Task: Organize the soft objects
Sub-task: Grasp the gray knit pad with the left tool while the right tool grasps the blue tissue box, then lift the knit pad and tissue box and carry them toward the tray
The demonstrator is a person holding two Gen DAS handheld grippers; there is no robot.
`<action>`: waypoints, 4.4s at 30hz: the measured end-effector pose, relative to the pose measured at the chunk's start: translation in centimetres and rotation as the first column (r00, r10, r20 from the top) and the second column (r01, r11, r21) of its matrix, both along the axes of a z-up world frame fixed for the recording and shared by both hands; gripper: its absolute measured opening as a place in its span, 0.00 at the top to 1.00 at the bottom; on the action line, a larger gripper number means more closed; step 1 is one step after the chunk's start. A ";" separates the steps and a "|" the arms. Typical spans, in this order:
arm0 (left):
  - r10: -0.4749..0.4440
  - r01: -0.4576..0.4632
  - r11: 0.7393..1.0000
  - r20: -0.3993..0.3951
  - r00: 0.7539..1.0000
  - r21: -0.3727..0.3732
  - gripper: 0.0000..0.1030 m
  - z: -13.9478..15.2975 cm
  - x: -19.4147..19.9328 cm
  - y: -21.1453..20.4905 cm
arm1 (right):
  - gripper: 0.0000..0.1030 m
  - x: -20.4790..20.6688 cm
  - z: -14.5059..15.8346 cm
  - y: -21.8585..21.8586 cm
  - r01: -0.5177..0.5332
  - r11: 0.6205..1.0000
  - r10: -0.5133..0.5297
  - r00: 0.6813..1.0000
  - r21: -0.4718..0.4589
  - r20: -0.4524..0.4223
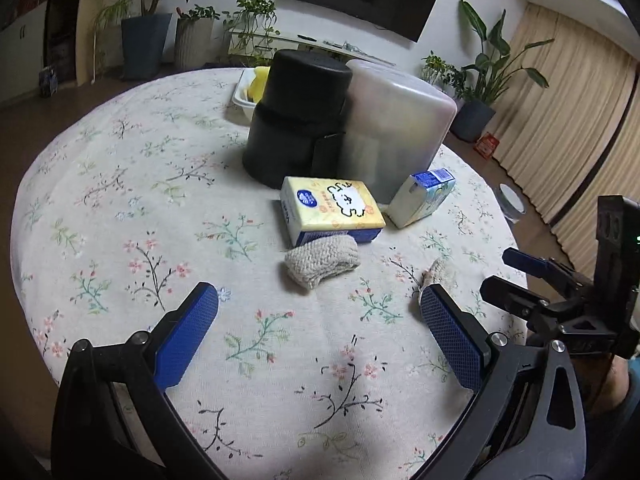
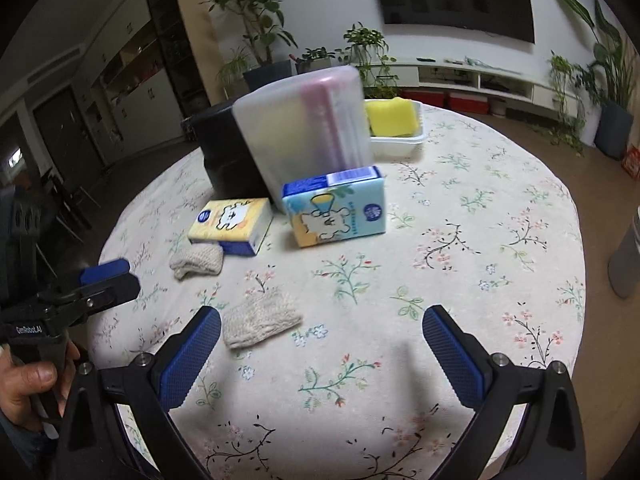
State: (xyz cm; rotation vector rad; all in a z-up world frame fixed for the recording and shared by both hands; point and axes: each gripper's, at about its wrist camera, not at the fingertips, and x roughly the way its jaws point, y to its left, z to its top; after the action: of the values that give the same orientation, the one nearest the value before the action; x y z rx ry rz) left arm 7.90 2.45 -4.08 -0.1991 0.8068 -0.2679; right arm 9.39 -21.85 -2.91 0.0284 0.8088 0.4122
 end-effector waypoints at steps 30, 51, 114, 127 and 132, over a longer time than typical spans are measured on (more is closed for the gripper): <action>0.141 -0.119 0.981 -0.142 0.980 0.155 0.00 -2.7 4.9 -2.5 | 0.00 9.0 -1.5 1.4 -0.015 1.000 0.015 0.999 0.002 -0.049; 0.167 -0.136 0.970 -0.147 0.975 0.201 0.02 -2.6 5.1 -3.9 | 0.00 11.3 -2.8 2.0 -0.014 0.999 0.010 0.995 -0.036 -0.100; 0.238 -0.224 0.956 -0.054 0.970 0.191 0.77 -0.2 1.7 -0.1 | 0.26 4.8 -0.8 0.5 0.071 0.995 -0.072 0.997 -0.067 -0.020; 0.222 -0.220 0.960 0.011 0.975 0.171 0.77 3.8 3.2 3.9 | 0.26 2.5 5.4 -5.9 0.165 0.985 -0.163 0.986 -0.041 0.046; 0.230 -0.235 0.956 0.047 0.972 0.177 0.77 6.1 5.1 5.8 | 0.26 4.0 7.2 -8.1 0.197 0.977 -0.191 0.979 -0.077 0.075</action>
State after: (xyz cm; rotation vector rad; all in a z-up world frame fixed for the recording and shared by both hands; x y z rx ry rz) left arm 13.03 8.30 2.02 -0.1169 0.7693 0.0260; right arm 13.35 -29.98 4.30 0.0146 0.7483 0.1928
